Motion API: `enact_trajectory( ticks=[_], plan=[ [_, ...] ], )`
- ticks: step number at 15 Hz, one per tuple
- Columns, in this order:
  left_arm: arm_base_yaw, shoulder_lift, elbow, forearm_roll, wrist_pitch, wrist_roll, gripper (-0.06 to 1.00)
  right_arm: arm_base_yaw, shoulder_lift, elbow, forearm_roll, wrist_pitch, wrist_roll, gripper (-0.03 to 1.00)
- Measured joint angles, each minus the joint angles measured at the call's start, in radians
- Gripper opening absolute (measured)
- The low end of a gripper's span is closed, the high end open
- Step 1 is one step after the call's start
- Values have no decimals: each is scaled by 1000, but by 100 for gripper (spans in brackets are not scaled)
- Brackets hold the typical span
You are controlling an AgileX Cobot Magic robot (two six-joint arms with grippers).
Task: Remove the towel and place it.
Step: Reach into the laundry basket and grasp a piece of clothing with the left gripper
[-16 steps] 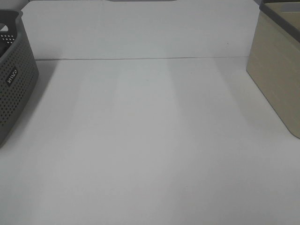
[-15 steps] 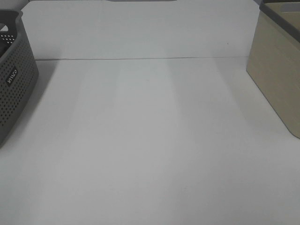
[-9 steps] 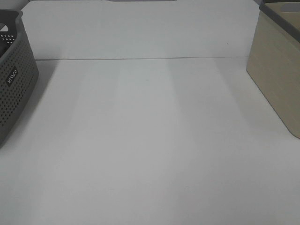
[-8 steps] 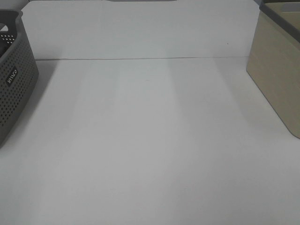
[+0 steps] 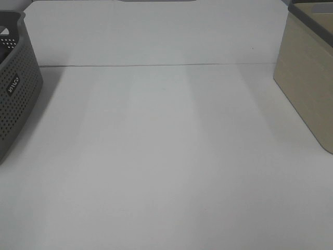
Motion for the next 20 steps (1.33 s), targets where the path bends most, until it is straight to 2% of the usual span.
enact_trajectory(
  ticks=[20],
  plan=[
    [0,0,0,0,0,0,99,0,0,0,0,0,0,69]
  ],
)
